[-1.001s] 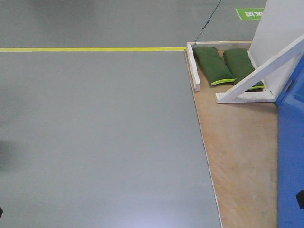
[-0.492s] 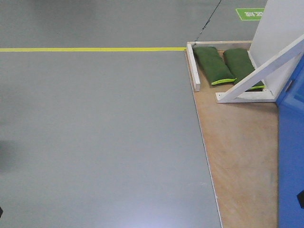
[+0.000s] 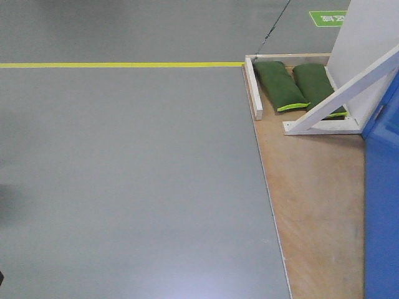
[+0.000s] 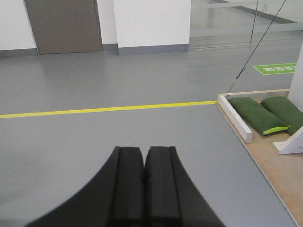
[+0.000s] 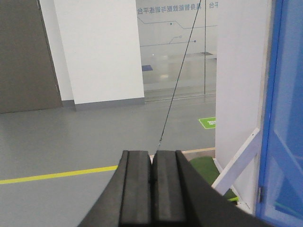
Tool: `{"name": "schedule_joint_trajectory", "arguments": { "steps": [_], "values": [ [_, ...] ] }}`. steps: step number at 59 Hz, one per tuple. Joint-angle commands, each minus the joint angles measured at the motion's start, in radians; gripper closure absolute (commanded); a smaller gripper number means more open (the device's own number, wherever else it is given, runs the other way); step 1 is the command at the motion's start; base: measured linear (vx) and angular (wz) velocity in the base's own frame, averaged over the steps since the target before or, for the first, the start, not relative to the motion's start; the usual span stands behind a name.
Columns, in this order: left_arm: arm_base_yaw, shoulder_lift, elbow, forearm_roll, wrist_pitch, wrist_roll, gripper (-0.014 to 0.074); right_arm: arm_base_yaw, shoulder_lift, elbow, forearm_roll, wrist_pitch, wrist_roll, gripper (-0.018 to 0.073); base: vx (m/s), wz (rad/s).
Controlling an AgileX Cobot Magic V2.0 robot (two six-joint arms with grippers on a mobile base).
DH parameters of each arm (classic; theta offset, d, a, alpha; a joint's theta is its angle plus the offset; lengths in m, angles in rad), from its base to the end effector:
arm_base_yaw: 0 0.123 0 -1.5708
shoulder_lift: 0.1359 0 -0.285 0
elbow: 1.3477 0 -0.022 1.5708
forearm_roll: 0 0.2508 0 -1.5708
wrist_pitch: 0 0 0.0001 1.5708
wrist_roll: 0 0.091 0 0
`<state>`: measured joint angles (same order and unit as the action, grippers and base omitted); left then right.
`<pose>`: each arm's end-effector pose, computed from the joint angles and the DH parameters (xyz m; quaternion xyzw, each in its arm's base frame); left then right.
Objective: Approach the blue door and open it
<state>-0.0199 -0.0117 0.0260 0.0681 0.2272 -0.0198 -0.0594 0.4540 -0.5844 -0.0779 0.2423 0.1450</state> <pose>0.0556 0.0003 0.1845 0.0202 0.7591 0.0145 0.6505 0.0940 -0.0073 0.3549 0.0525 0.7136 -0.0032 0.6986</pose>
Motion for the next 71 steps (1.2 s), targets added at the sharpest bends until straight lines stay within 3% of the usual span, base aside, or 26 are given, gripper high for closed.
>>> {"name": "schedule_joint_trajectory", "arguments": {
  "steps": [1,6,14,26,34,46,52,60,71],
  "values": [
    [0.001,-0.014,-0.026,-0.003,-0.082,-0.007,0.0524,-0.025,0.075,-0.079,-0.001,-0.121,-0.001,0.0548,0.0,0.0],
    [0.001,-0.014,-0.026,-0.003,-0.082,-0.007,0.0524,-0.078,0.128,-0.102,-0.001,-0.145,-0.001,0.0548,0.0,0.0],
    [0.001,-0.014,-0.026,-0.003,-0.082,-0.007,0.0524,-0.228,0.203,-0.109,-0.001,-0.161,-0.001,0.0548,0.0,0.0],
    [0.001,-0.014,-0.026,-0.003,-0.082,-0.007,0.0524,-0.52,0.254,-0.109,0.014,-0.31,-0.001,0.0548,0.0,0.0],
    [0.001,-0.014,-0.026,-0.003,-0.082,-0.007,0.0524,-0.705,0.296,-0.109,0.169,-0.514,-0.001,0.0548,0.0,0.0],
    [0.001,-0.014,-0.026,-0.003,-0.082,-0.007,0.0524,-0.905,0.37,-0.117,0.432,-0.732,-0.001,0.0548,0.0,0.0],
    [0.001,-0.014,-0.026,-0.003,-0.082,-0.007,0.0524,-0.969,0.424,-0.168,0.596,-0.739,-0.001,0.0548,0.0,0.0],
    [0.001,-0.014,-0.026,-0.003,-0.082,-0.007,0.0524,-0.98,0.522,-0.297,0.787,-0.729,-0.001,0.0548,0.0,0.0],
    [0.001,-0.014,-0.026,-0.003,-0.082,-0.007,0.0524,-0.98,0.654,-0.506,0.892,-0.662,-0.001,0.0548,0.0,0.0]
  ]
}}
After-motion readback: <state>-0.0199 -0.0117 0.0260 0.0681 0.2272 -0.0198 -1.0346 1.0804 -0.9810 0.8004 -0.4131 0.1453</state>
